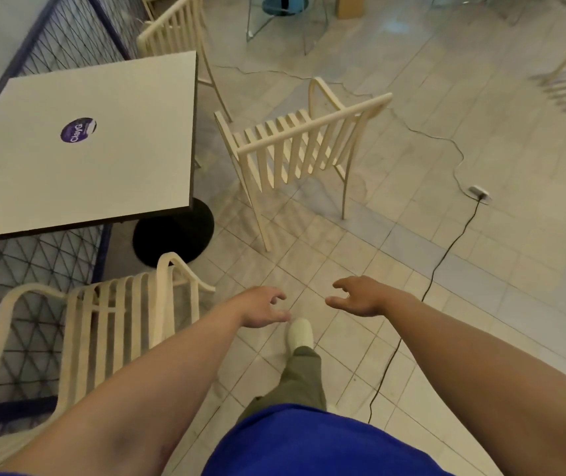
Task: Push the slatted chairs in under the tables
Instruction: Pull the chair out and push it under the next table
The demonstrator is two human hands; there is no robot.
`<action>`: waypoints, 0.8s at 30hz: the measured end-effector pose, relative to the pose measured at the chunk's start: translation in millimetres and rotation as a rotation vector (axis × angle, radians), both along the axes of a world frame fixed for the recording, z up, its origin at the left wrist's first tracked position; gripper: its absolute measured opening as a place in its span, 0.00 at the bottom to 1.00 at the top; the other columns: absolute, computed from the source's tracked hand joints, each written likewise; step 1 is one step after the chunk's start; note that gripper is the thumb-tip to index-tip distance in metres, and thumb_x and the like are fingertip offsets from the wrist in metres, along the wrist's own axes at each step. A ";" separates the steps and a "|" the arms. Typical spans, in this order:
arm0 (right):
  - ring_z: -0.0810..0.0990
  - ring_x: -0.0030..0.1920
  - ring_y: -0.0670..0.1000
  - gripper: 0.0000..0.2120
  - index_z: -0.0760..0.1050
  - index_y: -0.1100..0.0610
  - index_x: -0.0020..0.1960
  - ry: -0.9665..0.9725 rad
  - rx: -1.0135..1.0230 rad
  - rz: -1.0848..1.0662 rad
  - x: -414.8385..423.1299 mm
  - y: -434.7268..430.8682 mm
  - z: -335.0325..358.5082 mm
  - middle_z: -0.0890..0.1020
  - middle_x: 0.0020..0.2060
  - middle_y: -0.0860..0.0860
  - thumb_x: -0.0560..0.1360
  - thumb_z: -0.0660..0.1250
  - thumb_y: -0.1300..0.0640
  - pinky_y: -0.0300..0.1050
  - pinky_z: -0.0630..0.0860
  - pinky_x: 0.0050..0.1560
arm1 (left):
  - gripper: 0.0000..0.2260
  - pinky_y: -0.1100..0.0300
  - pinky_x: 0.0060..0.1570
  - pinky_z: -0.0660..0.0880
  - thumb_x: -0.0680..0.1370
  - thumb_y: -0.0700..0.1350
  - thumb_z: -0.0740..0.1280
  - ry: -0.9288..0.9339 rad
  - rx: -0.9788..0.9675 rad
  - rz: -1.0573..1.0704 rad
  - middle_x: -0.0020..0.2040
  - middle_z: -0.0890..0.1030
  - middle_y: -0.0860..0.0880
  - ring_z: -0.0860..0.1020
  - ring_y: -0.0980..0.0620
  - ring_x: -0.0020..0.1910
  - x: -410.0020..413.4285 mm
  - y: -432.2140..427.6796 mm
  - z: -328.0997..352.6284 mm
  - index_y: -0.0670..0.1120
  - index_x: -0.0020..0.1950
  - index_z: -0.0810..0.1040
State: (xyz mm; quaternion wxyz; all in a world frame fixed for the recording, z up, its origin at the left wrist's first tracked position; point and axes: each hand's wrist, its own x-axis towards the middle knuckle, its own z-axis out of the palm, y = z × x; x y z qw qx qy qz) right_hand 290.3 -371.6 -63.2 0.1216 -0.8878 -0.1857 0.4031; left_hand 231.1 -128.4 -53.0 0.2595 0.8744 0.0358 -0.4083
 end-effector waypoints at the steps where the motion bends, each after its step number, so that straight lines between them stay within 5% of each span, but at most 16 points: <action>1: 0.64 0.74 0.56 0.34 0.60 0.56 0.78 0.000 -0.004 -0.004 14.5 -0.6 -0.1 0.65 0.76 0.53 0.80 0.57 0.36 0.52 0.62 0.73 | 0.30 0.53 0.66 0.70 0.77 0.59 0.70 0.009 -0.004 0.001 0.73 0.72 0.47 0.73 0.48 0.69 13.2 -0.3 -2.1 0.51 0.76 0.68; 24: 0.64 0.75 0.55 0.35 0.60 0.55 0.78 -0.024 -0.031 0.003 325.0 3.7 8.3 0.65 0.77 0.53 0.78 0.58 0.35 0.51 0.61 0.73 | 0.31 0.55 0.67 0.69 0.76 0.61 0.69 -0.014 -0.019 0.057 0.73 0.72 0.49 0.73 0.50 0.69 307.3 1.8 -8.1 0.52 0.76 0.68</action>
